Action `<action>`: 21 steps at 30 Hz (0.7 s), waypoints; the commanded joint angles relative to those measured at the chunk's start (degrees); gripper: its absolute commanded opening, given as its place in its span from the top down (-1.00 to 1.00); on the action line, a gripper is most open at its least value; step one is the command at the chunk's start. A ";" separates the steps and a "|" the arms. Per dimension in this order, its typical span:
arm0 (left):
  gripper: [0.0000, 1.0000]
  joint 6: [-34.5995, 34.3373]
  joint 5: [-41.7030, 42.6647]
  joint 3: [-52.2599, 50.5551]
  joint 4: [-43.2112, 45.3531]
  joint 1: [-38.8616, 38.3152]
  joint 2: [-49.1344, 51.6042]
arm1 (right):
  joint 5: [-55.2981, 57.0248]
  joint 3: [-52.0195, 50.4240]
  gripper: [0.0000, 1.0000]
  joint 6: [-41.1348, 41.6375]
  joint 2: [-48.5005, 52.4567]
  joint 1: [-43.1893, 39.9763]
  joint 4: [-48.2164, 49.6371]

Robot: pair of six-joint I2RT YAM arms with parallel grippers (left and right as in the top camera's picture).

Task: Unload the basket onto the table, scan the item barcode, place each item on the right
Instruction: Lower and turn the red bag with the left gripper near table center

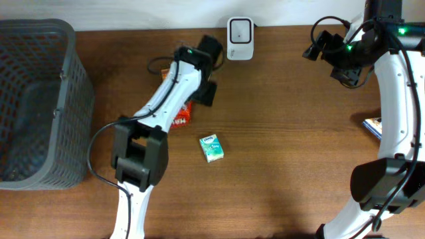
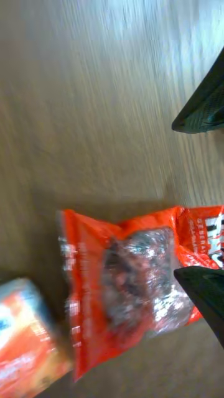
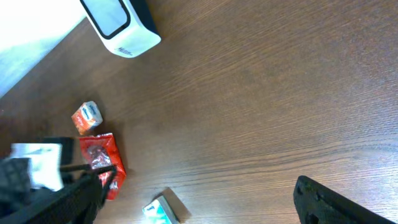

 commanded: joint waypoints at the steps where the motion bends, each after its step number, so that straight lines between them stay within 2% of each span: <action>1: -0.25 -3.26 -7.02 -5.55 2.71 0.13 -0.33 | 0.13 0.00 -0.97 0.26 0.20 0.26 -0.04; 12: -0.26 -4.98 -8.83 -16.31 12.44 0.09 -0.33 | 0.13 0.00 -0.97 0.26 0.20 0.26 -0.04; 19: -0.23 -4.98 -9.73 -17.62 13.14 0.11 -0.33 | 0.13 0.00 -0.97 0.26 0.20 0.26 -0.04; 21: -0.16 -4.98 -9.70 -17.62 13.14 0.09 -0.33 | 0.15 0.00 -0.97 0.26 0.20 0.26 -0.04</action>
